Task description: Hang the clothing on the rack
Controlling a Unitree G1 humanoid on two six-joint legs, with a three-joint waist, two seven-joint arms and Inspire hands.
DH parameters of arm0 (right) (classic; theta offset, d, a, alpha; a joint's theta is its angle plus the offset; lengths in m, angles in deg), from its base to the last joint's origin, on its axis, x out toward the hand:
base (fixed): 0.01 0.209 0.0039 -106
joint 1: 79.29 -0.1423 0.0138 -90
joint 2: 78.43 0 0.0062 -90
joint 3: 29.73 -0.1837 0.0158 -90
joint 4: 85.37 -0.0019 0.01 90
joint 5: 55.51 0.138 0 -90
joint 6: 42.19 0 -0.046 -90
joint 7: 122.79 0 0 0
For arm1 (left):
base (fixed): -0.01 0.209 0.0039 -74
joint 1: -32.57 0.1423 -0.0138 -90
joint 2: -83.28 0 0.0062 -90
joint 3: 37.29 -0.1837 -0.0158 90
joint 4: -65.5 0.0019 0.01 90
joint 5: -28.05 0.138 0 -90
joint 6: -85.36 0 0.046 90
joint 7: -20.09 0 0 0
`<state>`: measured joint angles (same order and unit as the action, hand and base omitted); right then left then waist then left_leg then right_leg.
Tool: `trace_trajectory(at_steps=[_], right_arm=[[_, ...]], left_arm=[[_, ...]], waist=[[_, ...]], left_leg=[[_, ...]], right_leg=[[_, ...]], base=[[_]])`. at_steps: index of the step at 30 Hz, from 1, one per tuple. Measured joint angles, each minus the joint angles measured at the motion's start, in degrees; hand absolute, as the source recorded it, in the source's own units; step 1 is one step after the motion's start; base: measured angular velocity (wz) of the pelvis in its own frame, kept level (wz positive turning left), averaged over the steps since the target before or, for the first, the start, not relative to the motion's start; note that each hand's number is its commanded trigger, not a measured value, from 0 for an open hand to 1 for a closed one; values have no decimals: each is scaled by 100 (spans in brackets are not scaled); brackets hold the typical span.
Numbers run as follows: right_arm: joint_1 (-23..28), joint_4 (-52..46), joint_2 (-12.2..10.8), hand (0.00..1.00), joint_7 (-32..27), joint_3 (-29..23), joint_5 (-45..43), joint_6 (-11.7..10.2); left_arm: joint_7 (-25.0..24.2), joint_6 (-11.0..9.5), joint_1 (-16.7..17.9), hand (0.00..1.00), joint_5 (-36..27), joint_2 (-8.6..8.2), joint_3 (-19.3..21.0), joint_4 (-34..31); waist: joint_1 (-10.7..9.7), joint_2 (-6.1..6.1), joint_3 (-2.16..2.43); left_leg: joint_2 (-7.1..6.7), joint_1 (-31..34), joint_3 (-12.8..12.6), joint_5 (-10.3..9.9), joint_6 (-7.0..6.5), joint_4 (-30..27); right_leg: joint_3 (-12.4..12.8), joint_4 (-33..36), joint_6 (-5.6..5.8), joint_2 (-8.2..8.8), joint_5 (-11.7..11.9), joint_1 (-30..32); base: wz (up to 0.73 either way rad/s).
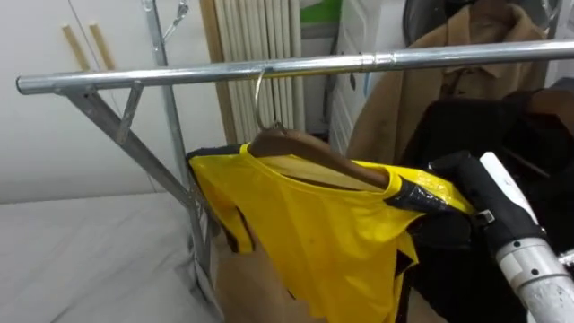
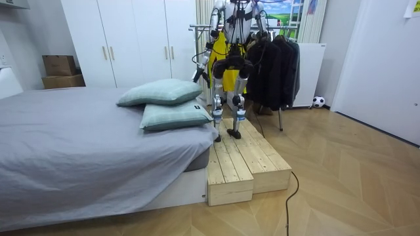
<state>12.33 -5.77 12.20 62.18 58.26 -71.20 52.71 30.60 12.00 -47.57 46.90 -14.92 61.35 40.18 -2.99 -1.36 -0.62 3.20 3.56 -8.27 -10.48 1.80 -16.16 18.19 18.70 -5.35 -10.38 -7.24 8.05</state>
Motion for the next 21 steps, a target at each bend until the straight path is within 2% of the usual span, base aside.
trace_trajectory(at_steps=[2, 5, 7, 8, 9, 10, 11, 14, 16, 21], right_arm=[[0, -32, -24, 100, 5, -8, -4, 3], [-11, -119, -51, 100, 18, -27, 4, 17], [-17, -116, -103, 100, 18, -38, 2, 17], [-30, -115, -124, 100, 18, -36, -4, 18], [-47, -115, -163, 100, 19, -15, -5, 17], [-39, -115, -168, 100, 19, -9, 0, 17], [-6, -115, -165, 100, 19, -18, 20, 21], [-14, -115, -162, 100, 19, -35, 81, 21], [-25, -116, -162, 100, 21, -35, 176, 20], [-54, -132, -163, 100, 62, -33, 461, 20]], left_arm=[[2, -58, -3, 0, -10, -4, 2, 3], [2, -73, 49, 0, -37, -15, 2, 9], [2, -75, 94, 0, -39, -28, 0, 21], [2, -75, 118, 0, -43, -38, -2, 26], [2, -75, 125, 0, -50, -37, 2, 82], [2, -76, 123, 0, -63, -38, 2, 113], [2, -90, 124, 0, -77, -35, 3, 131], [0, -131, 126, 0, -74, -32, 16, 124], [-5, -154, 153, 0, -74, -33, 18, 124], [-4, -173, 183, 0, -68, -23, 25, 105]], waist=[[22, -3, 2], [191, 4, 3], [228, 16, -4], [414, 18, -4], [563, 14, -2], [562, 18, -4], [489, 36, 2], [473, 40, 2], [491, 24, 2], [500, -107, 1]], left_leg=[[6, -41, -143, -51, -30, 14], [107, -150, -514, -141, -52, 62], [150, -214, -637, -201, -54, 75], [184, -289, -833, -268, -33, 72], [196, -350, -1013, -352, -8, 27], [195, -371, -1029, -380, -6, 13], [188, -402, -1003, -396, -4, 33], [136, -443, -861, -388, -2, 79], [126, -477, -859, -388, -4, 85], [107, -488, -862, -393, -14, 94]], right_leg=[[97, -8, 35, -9, 0, -14], [302, -35, 82, -74, 54, -4], [180, -50, 79, -49, 61, 11], [-520, -78, 46, 113, 68, 97], [-1526, -120, -58, 365, 34, 147], [-1833, -125, -67, 445, 4, 132], [-1958, -149, -30, 480, -34, 38], [-1943, -284, -95, 456, 0, -113], [-1935, -307, -96, 458, 0, -148], [-1878, -338, -66, 456, -38, -143]], base=[[-30], [-48], [-48], [-89], [-86], [-36], [15], [12], [2], [-1]])
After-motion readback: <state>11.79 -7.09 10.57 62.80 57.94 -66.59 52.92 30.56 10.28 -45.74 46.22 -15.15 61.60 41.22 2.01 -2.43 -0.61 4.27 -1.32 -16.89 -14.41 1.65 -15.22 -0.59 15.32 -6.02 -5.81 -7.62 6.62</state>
